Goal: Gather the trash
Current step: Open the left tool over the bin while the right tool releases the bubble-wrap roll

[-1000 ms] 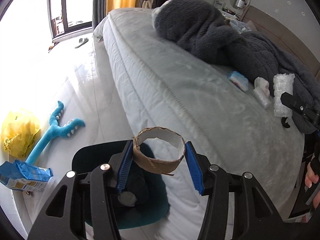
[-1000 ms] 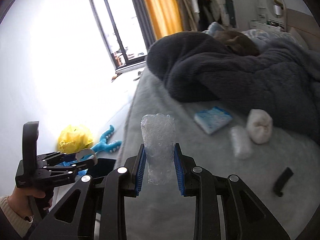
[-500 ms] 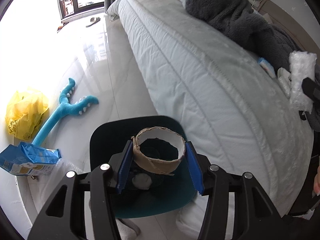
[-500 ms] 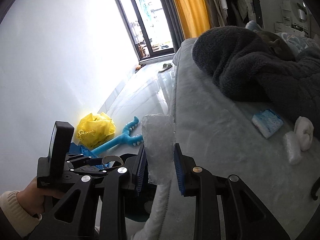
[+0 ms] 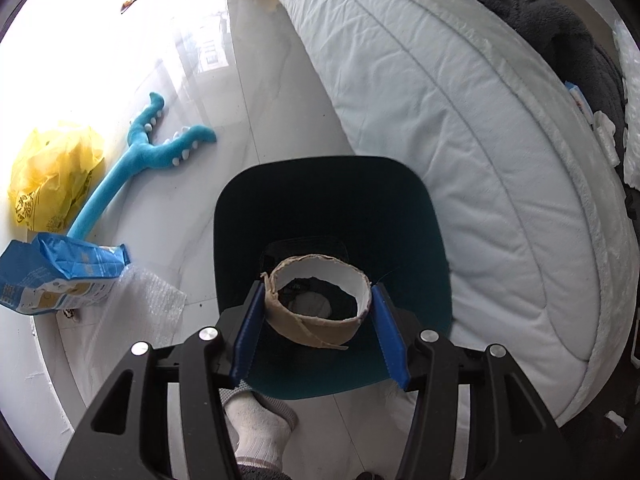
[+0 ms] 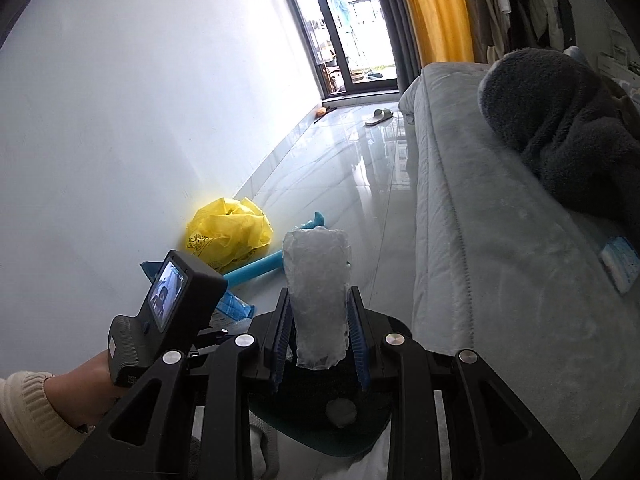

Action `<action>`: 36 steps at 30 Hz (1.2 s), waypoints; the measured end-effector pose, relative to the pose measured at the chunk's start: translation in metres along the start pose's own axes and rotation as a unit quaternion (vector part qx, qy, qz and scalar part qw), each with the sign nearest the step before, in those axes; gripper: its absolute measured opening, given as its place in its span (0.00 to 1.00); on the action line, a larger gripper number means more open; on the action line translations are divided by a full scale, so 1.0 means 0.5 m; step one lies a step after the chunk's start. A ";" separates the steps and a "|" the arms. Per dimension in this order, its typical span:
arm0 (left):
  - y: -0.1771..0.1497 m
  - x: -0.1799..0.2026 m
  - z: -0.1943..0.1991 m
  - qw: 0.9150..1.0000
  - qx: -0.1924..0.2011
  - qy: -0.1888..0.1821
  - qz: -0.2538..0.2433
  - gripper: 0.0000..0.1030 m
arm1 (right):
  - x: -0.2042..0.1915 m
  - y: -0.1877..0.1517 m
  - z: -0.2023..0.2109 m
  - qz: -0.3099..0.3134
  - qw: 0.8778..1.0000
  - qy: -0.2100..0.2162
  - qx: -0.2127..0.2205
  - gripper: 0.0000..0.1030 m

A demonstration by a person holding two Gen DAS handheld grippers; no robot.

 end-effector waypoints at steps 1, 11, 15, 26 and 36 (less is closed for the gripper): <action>-0.003 -0.006 -0.002 1.000 -0.003 0.000 0.001 0.55 | -0.006 0.001 -0.009 0.001 1.000 0.002 -0.004 0.27; -0.015 -0.068 0.004 1.000 -0.011 0.003 0.018 0.75 | -0.013 0.000 -0.091 -0.014 0.999 0.015 -0.039 0.27; -0.014 -0.089 0.017 1.000 0.001 -0.001 0.028 0.76 | -0.016 -0.015 -0.123 -0.019 0.998 0.013 -0.058 0.27; -0.002 -0.120 0.081 0.997 0.063 -0.011 0.045 0.77 | -0.006 -0.056 -0.203 -0.029 0.994 -0.002 -0.110 0.27; 0.014 -0.131 0.162 0.988 0.151 -0.012 0.044 0.76 | -0.010 -0.097 -0.259 -0.031 0.987 -0.011 -0.160 0.27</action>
Point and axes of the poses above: each gripper's, at about its wrist camera, not at the fingertips, and z roughly against the way its jaws point, x to its right, y to its top, the point moved 2 cm from there along -z, roughly the way its jaws point, and after that the axes turned 6 degrees about y, right-handed, at the moved point
